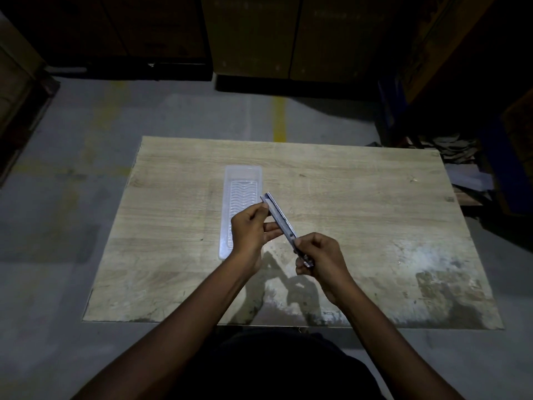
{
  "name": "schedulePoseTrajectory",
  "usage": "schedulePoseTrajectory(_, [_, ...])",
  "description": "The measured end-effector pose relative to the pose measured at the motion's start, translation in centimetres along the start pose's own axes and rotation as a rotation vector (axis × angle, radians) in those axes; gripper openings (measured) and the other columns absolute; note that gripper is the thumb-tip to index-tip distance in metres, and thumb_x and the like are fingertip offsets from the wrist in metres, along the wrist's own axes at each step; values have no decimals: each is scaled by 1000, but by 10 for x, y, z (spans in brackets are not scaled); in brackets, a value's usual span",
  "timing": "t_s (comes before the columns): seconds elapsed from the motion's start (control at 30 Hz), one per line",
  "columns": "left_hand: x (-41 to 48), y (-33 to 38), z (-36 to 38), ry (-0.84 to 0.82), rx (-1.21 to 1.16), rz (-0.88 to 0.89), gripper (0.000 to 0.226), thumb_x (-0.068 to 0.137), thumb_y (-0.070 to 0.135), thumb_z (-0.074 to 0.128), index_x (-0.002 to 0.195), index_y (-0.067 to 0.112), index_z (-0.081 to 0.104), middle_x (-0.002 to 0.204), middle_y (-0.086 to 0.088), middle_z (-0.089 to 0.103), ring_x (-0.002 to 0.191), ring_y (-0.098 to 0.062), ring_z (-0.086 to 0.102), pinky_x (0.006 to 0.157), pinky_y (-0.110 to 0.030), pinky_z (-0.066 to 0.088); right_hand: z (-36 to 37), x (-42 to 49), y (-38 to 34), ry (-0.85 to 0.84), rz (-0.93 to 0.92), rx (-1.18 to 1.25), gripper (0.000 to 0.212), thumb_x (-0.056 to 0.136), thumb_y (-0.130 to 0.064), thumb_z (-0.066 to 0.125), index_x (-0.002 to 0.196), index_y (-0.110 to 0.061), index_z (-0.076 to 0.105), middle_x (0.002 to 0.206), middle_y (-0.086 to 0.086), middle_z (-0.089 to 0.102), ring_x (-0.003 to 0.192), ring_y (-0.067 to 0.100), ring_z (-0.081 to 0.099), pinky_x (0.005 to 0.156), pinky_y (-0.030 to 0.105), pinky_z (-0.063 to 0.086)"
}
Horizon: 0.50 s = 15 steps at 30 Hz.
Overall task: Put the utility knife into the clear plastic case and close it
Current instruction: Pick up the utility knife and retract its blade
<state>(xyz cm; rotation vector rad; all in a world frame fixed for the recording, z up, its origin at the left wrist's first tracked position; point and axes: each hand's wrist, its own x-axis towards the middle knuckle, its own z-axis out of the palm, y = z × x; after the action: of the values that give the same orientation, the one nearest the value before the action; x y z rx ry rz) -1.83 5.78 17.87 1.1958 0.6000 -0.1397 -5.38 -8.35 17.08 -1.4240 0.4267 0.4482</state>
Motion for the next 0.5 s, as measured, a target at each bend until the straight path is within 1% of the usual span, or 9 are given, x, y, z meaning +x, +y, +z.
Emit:
schedulePoseTrajectory(0.07, [0,-1,1,-40,-46,-27,20,96,12,50,103,1,66,94,-10,70,66,-18,71,68,-32,62,0,-1,1,96,-107,-76,16,87,-12,67,77,-1,61,61,12,58,45,20,58,50,33,53])
schedulePoseTrajectory(0.13, [-3,-1,3,-109,-85,-51,18,96,13,52,103,5,66,105,-12,70,85,-24,71,79,-33,60,1,1,5,213,-236,-199,14,86,-10,69,76,-4,61,60,12,60,44,21,60,47,34,53])
schedulePoseTrajectory(0.2, [-5,0,7,-169,-127,-85,15,95,14,53,105,8,63,117,-14,68,106,-31,67,92,-39,55,1,4,8,314,-430,-364,12,83,-8,71,75,-7,62,71,10,61,48,20,63,45,33,53])
schedulePoseTrajectory(0.23, [-6,1,8,-185,-155,-102,15,95,12,53,108,9,61,122,-15,66,110,-34,65,94,-41,54,1,4,10,349,-546,-466,11,81,-7,72,76,-8,63,77,6,58,54,17,62,48,28,53])
schedulePoseTrajectory(0.3, [-7,3,11,-194,-219,-132,24,96,8,50,121,7,52,126,-17,62,110,-34,65,90,-40,56,1,3,13,389,-759,-640,9,78,-3,74,78,-6,65,80,2,52,63,9,53,58,11,43])
schedulePoseTrajectory(0.33, [-7,4,12,-197,-245,-143,30,98,6,46,127,4,47,127,-18,61,108,-34,66,87,-39,58,1,2,14,400,-832,-724,9,77,-1,74,79,-4,66,80,4,51,64,7,48,58,8,37])
schedulePoseTrajectory(0.37, [-7,5,13,-205,-262,-149,32,99,6,42,131,2,44,127,-18,60,106,-33,66,84,-38,59,0,1,16,409,-886,-811,8,77,0,74,80,-3,67,79,6,51,62,9,46,56,10,36])
schedulePoseTrajectory(0.43, [-8,6,13,-219,-283,-160,32,100,5,37,130,0,45,124,-19,61,104,-32,67,78,-37,61,-2,2,19,424,-964,-981,11,77,1,73,86,-3,69,78,10,54,56,17,49,45,23,40])
schedulePoseTrajectory(0.5, [-9,6,14,-224,-302,-175,31,100,6,34,127,-1,48,120,-18,63,102,-30,68,74,-35,61,-4,4,22,446,-1021,-1134,13,77,2,69,89,-3,69,78,11,57,52,23,51,38,26,40])
